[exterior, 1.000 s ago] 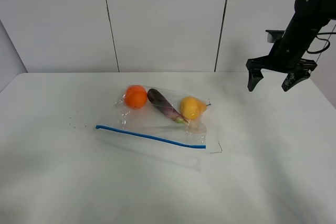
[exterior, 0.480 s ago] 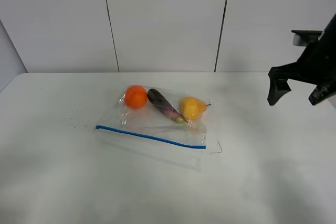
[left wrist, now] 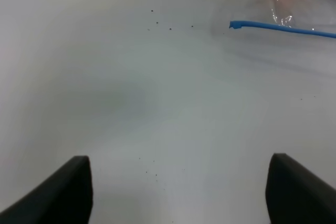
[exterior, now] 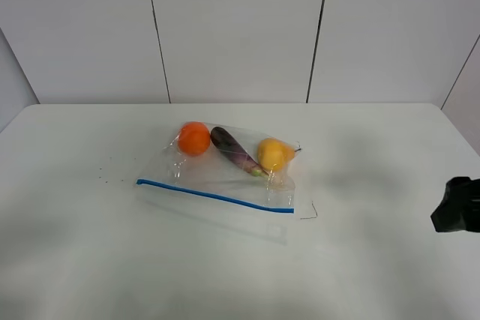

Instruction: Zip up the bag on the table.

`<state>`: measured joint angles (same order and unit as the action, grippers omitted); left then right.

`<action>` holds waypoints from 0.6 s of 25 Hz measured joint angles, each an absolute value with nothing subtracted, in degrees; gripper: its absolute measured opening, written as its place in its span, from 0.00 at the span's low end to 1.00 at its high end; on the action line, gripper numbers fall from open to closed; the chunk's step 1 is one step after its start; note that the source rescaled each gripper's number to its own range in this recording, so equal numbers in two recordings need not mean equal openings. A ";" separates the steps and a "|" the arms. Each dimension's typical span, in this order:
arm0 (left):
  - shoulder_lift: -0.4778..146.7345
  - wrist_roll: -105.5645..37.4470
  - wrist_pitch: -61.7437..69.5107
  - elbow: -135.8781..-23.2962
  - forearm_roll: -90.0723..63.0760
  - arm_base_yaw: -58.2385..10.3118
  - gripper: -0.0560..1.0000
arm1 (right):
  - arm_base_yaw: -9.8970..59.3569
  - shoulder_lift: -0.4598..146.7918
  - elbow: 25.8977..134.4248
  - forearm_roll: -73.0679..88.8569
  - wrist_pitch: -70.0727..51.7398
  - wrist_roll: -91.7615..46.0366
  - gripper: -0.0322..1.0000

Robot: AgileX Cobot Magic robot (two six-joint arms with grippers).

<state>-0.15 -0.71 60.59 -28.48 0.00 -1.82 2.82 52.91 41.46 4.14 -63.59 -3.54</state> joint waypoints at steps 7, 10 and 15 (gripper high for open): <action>-0.15 -0.71 60.59 -28.48 0.00 -1.82 0.97 | 2.82 28.04 30.25 3.95 -58.33 -3.48 1.00; -0.15 -0.71 60.59 -28.48 0.00 -1.82 0.97 | 2.82 19.70 28.89 3.95 -58.46 -3.48 1.00; -0.15 -0.71 60.59 -28.48 0.00 -1.82 0.97 | 2.82 10.69 28.89 3.95 -58.35 -3.43 1.00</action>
<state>-0.15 -0.71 60.59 -28.48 0.00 -1.82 2.82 10.69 28.89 3.95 -58.35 -3.43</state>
